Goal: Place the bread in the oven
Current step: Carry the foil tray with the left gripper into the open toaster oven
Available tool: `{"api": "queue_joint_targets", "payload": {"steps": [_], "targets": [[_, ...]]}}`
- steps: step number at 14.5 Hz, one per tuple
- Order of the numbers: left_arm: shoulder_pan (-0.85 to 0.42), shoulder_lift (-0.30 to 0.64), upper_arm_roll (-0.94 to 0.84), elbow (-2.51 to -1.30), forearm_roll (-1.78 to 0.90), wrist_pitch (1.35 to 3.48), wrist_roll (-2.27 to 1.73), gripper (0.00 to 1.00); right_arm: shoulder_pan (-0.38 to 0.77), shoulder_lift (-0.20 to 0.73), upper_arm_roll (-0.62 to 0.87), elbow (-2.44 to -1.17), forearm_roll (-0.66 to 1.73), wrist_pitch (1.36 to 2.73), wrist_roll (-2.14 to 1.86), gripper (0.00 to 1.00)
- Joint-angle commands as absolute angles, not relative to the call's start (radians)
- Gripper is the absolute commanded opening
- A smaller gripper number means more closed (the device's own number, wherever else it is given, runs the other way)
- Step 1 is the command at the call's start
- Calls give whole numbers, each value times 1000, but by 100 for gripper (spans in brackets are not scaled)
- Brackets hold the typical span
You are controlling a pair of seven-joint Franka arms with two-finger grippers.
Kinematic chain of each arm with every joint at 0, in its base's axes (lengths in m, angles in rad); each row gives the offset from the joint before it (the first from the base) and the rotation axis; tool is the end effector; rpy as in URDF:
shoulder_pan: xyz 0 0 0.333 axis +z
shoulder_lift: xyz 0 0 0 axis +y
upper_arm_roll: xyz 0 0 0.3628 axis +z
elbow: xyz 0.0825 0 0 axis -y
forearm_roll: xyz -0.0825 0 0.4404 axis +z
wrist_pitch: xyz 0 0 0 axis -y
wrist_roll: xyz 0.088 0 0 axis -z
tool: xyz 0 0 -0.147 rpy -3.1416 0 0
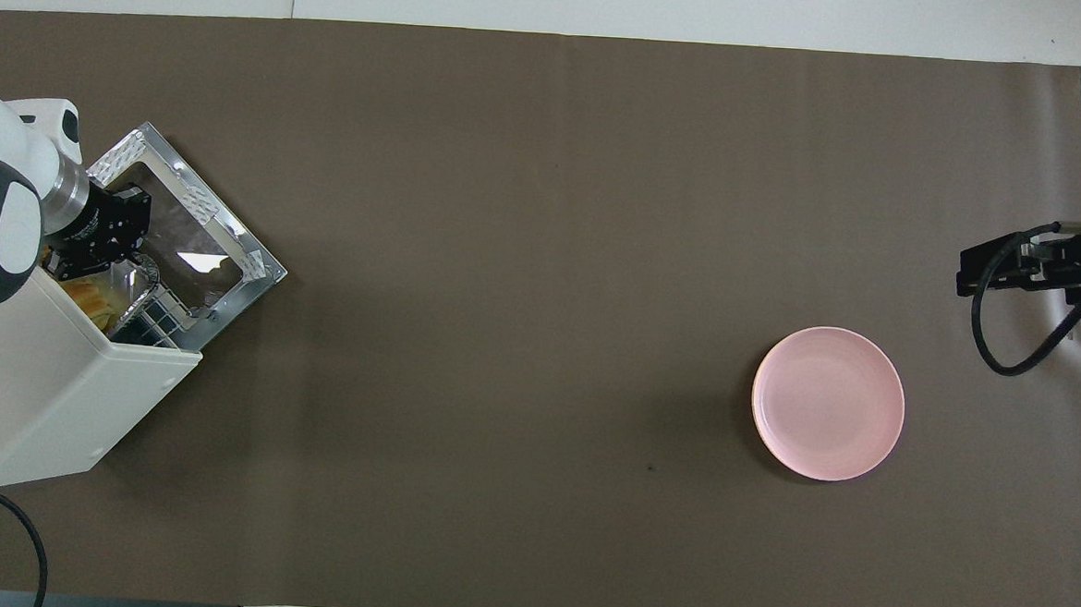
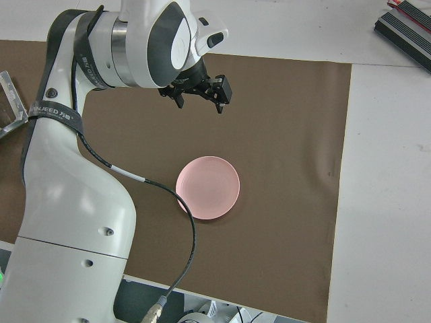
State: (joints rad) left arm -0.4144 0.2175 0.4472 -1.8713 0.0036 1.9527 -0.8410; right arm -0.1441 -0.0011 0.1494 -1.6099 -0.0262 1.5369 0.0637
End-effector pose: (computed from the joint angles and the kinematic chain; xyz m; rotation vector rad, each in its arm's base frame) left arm 0.6487 0.0114 0.3788 -2.7265 -1.2644 0.1015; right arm 0.6025 -0.0007 0.6087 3.1095 -0.0907 -0.1104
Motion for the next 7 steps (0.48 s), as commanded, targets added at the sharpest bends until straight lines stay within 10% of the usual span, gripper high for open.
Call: {"api": "queue_joint_targets", "payload": {"steps": [1,7], "targets": [[-407,178,443,-1919,49,1979,-825,0,-156,-21,158,-1631,-25,1531,43,100],[-403,179,443,-1919,86,1976,-756,0,-156,-21,158,-1631,-25,1531,43,100]]}}
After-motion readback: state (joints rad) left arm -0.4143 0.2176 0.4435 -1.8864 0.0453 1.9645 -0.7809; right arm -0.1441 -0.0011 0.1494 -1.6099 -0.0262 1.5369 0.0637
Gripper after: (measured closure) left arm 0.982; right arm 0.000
